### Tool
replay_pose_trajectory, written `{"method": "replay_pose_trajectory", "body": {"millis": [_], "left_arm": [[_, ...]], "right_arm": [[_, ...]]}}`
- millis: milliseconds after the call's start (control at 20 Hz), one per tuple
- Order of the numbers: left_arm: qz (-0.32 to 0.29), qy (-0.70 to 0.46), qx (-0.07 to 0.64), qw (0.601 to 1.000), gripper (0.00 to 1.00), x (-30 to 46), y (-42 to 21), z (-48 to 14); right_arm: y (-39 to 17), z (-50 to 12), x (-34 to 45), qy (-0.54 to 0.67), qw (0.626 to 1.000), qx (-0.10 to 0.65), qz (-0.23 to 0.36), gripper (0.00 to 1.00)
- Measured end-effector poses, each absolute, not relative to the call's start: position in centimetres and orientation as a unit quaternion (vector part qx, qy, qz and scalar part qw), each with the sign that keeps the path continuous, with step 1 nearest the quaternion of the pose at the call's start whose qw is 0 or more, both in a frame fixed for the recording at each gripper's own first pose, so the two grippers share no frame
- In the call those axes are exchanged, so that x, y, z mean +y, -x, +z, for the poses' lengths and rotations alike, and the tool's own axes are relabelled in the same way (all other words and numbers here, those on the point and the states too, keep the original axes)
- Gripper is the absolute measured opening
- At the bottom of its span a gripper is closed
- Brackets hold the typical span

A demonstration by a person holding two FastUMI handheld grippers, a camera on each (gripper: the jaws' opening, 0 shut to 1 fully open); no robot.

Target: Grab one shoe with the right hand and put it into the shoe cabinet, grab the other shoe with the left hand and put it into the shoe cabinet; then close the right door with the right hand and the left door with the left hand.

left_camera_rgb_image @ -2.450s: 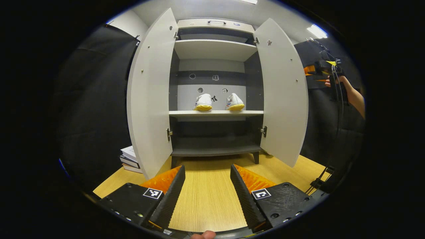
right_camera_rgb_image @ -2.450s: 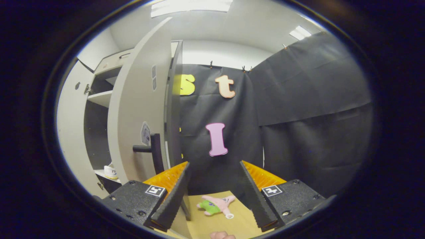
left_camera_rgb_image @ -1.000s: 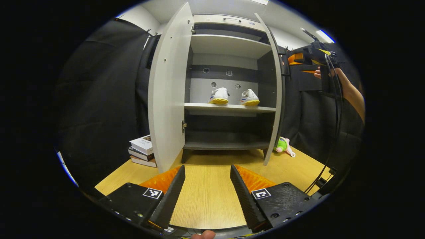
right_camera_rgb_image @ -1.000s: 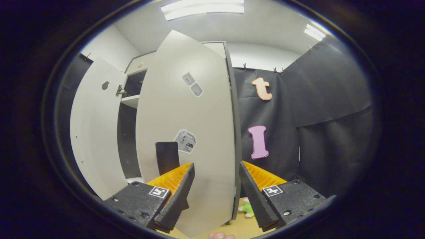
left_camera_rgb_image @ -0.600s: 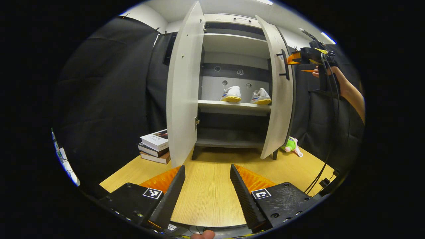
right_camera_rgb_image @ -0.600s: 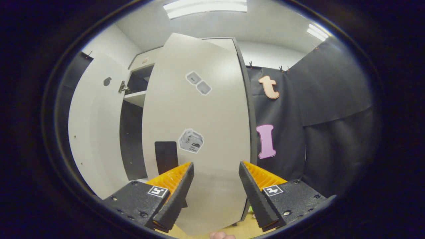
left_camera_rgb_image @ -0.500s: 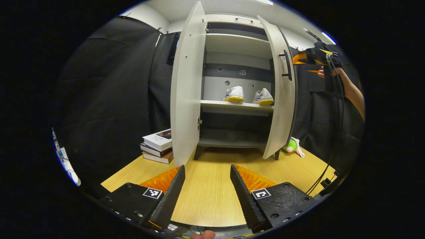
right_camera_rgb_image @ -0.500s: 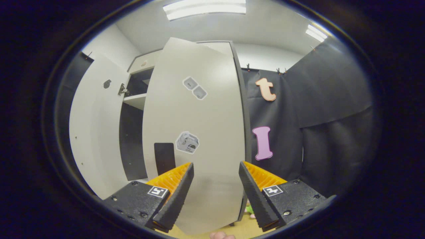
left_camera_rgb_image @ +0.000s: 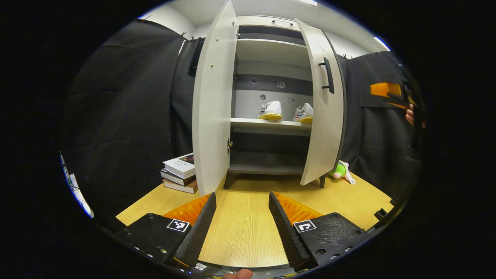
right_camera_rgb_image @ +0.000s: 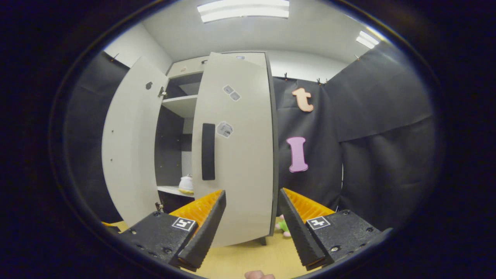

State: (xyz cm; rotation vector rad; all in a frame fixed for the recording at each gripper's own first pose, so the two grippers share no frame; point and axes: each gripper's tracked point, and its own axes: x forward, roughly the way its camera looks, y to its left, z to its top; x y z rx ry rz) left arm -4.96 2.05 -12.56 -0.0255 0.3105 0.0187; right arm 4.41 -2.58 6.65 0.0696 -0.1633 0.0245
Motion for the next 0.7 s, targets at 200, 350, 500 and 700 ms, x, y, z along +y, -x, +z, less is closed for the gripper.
{"method": "replay_pose_trajectory", "body": {"millis": [200,350,500,700], "left_arm": [[0.001,0.027,0.168,0.986,0.82,1.6,4.9,-12.3],[0.016,0.05,0.157,0.986,0.82,3.0,4.6,-10.2],[0.052,0.039,0.133,0.989,0.82,6.4,4.1,-7.5],[0.111,0.005,0.099,0.989,0.82,12.3,2.7,-3.4]], "right_arm": [[-1.3,1.5,-1.0,-0.01,0.998,-0.067,0.006,0.9],[0.3,-0.9,-0.4,-0.012,0.998,-0.059,0.006,0.9],[0.3,-3.2,0.3,-0.018,0.999,-0.032,0.014,0.9],[-0.1,-4.5,0.2,-0.033,0.999,-0.016,0.019,0.9]]}}
